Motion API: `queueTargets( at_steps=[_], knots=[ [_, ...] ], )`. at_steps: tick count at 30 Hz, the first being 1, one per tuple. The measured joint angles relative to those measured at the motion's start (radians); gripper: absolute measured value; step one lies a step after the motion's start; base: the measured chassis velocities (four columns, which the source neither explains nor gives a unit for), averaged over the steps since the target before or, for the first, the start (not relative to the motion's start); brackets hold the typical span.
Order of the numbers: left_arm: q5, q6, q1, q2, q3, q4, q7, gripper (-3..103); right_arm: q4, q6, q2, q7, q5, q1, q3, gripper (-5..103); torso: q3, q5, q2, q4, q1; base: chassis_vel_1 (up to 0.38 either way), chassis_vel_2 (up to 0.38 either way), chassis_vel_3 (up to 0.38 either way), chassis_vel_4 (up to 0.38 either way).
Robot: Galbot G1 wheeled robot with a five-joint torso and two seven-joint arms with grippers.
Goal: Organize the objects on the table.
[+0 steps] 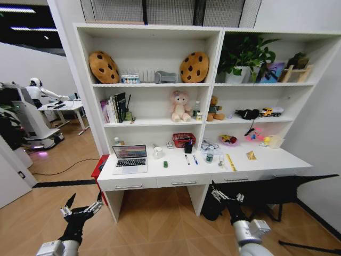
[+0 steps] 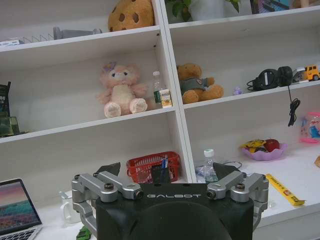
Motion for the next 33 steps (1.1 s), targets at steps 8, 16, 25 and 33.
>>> queueTargets(
  at_steps=[8,16,25,33],
  knots=[
    [0.021,-0.004,0.000,-0.004,-0.002,0.003,0.010,100,-0.001,-0.002,0.000,0.002,0.002,0.006,-0.005,100,0.000,0.0005,0.000,0.0000,0.000,-0.247,0.250,0.249,-0.239],
    [0.039,-0.012,-0.001,-0.008,-0.003,0.012,0.014,100,-0.016,0.051,0.006,-0.026,0.008,0.018,-0.013,100,0.000,0.0000,0.000,0.0003,0.001,-0.291,0.299,0.320,-0.307],
    [0.031,-0.015,-0.005,0.000,-0.006,0.012,0.011,100,-0.007,0.075,0.009,-0.046,0.003,0.013,-0.015,100,0.000,-0.0002,-0.001,0.0003,0.002,-0.233,0.213,0.223,-0.212],
    [-0.004,0.008,-0.047,0.075,-0.015,0.021,-0.022,100,-0.004,0.072,0.002,-0.059,-0.021,0.010,-0.016,100,0.000,-0.0003,0.001,0.0001,-0.001,0.001,-0.016,-0.016,0.008]
  ],
)
